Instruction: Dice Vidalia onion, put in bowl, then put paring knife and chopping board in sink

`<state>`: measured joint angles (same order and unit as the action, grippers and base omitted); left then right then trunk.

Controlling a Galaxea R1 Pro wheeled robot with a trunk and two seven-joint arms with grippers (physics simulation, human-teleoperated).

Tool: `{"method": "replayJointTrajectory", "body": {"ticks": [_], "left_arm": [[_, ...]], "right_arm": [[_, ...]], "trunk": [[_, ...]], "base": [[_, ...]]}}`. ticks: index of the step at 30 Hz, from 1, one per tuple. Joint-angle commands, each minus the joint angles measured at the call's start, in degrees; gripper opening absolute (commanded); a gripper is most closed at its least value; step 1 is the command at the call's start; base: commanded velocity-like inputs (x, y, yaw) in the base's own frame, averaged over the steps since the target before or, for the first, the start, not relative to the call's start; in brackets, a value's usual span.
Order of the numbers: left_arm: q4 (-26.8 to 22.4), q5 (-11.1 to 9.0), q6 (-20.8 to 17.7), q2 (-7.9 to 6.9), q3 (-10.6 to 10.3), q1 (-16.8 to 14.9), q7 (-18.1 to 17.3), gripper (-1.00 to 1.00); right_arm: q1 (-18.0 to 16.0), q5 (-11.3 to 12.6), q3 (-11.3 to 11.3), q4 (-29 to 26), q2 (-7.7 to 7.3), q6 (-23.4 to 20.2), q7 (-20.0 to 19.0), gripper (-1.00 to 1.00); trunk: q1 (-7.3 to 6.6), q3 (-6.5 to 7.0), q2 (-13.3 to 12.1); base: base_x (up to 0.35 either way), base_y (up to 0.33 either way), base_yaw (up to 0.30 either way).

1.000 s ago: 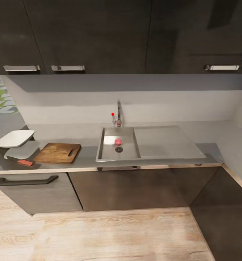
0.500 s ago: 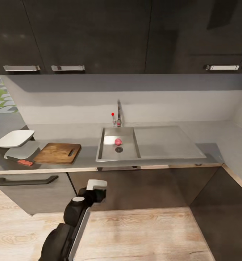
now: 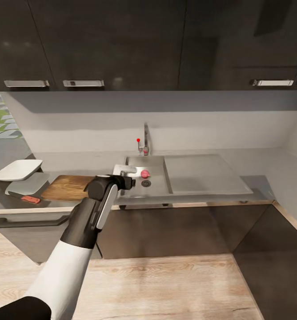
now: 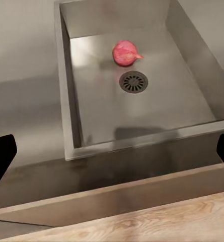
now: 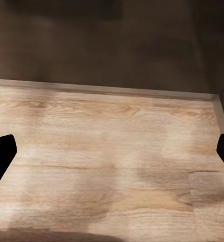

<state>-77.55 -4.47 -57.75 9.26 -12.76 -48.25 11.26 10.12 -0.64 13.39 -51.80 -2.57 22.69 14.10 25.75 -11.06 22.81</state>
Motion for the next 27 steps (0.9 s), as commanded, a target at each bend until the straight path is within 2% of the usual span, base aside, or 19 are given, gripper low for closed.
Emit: {"method": "replayJointTrajectory", "body": {"ticks": [1,3,7,11,18,27], "left_arm": [[0.18,-0.54,-0.24,0.0,-0.09,-0.19,0.48,1.0],[0.24,-0.63,-0.29,-0.03,-0.5,-0.44,0.41,1.0],[-2.83,-0.64,-0.27,-0.32,-3.48,-0.65,0.4,1.0],[-4.6,-0.53,-0.26,-0.44,-4.68,-0.71,0.42,1.0],[-4.5,-0.54,-0.27,-0.47,-4.94,-0.7,0.43,1.0],[-1.24,-0.54,-0.18,-0.53,-4.63,-0.7,0.45,1.0]], "right_arm": [[-0.01,-0.05,0.25,-0.06,-0.07,-0.01,0.51,1.0],[-0.01,0.02,0.24,-0.06,-0.07,-0.01,0.5,1.0],[-0.01,0.66,0.24,-0.06,-0.07,-0.01,0.49,1.0],[-0.01,2.59,0.25,-0.05,-0.07,-0.07,0.49,1.0],[-0.01,3.46,0.26,-0.05,-0.15,-0.1,0.49,1.0],[-0.01,3.54,0.28,0.0,-0.16,-0.1,0.49,1.0]], "trunk": [[0.04,-0.1,0.11],[0.04,-0.1,0.11],[0.04,-0.1,0.11],[0.04,-0.1,0.11],[0.04,-0.1,0.11],[0.04,-0.1,0.11]], "base": [[0.0,0.0,0.0],[0.0,0.0,0.0],[0.0,0.0,0.0],[0.002,-0.002,0.0],[0.128,-0.121,0.0],[0.25,-0.203,0.0]]}}
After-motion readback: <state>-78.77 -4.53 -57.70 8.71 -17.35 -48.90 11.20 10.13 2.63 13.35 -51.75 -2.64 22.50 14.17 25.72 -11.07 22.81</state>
